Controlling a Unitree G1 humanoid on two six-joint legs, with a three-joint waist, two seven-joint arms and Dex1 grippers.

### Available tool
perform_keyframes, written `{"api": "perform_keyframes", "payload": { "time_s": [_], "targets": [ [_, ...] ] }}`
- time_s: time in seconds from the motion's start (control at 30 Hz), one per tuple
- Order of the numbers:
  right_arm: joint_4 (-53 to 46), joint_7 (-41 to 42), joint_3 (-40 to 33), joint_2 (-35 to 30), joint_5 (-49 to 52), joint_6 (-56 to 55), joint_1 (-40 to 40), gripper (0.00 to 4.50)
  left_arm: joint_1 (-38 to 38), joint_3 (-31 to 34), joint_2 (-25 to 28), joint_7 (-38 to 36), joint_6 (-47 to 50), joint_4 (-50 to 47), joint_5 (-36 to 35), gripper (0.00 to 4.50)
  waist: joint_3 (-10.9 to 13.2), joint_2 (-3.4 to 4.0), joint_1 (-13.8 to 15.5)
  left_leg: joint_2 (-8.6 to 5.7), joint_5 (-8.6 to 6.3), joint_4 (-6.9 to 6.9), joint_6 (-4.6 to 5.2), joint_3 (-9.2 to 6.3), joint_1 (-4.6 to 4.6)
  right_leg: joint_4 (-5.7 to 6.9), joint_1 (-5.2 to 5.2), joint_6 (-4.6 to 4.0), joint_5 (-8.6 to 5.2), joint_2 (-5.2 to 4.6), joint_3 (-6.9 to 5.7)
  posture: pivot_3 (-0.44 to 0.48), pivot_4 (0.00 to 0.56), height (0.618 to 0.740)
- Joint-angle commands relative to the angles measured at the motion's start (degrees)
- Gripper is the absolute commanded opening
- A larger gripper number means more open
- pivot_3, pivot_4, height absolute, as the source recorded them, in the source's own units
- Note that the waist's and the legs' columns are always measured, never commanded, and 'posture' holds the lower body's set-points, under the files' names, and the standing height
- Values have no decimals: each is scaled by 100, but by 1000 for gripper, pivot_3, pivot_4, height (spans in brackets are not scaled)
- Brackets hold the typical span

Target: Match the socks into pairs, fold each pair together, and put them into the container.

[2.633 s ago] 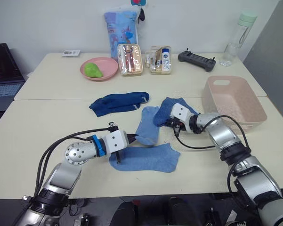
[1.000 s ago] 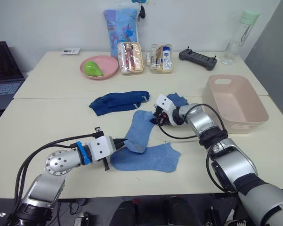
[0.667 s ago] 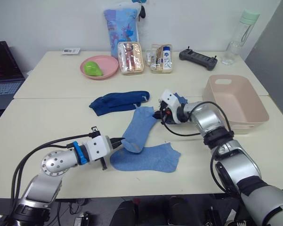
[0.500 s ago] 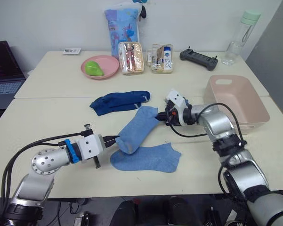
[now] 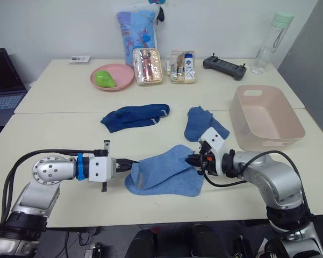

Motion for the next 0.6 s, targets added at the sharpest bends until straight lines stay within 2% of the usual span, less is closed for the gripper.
{"api": "perform_keyframes", "payload": {
  "time_s": [0.03,0.13,0.23,0.33,0.4,0.47,0.5,0.6],
  "targets": [
    [-455,-468,-401,104,92,385,151,16,-265,-147,-108,38,-218,163,154,0,0,0,2,-1,0,0,0,0,0,-1,0,0,0,0,1,0,150,740],
    [-524,-570,-428,87,211,453,271,16,-417,-240,-210,108,-232,317,272,0,0,-1,2,-4,0,1,0,3,0,-1,1,1,0,0,4,0,150,740],
    [-453,-699,-387,134,307,352,323,703,-490,-291,-268,192,-163,453,368,0,0,-1,-4,-3,0,1,1,2,2,0,1,1,0,1,3,0,150,740],
    [-454,-595,-473,35,514,366,248,1720,-463,-214,-207,260,-78,547,395,595,-1,-1,-16,1,0,0,1,2,3,2,0,1,0,6,3,0,150,740],
    [-479,-365,-587,-188,784,473,178,2475,-397,-121,-141,317,-87,582,372,1243,0,-1,-13,2,0,0,1,1,4,2,1,1,0,7,2,0,150,740],
    [-488,-38,-607,-564,1069,452,118,3154,-278,-24,-66,355,-69,551,319,1828,0,-1,-12,1,0,2,1,1,3,1,2,1,0,7,3,0,150,740],
    [-466,395,-504,-941,1144,-13,116,3536,-132,72,-15,390,-36,457,265,2179,0,-1,-12,0,0,3,1,3,3,0,3,1,0,6,4,0,150,740],
    [-184,1568,117,-2071,614,-2215,220,3549,315,313,131,454,-30,143,134,3149,1,0,-18,0,-1,2,3,5,1,-8,3,3,-1,5,5,0,150,740]
  ]
}}
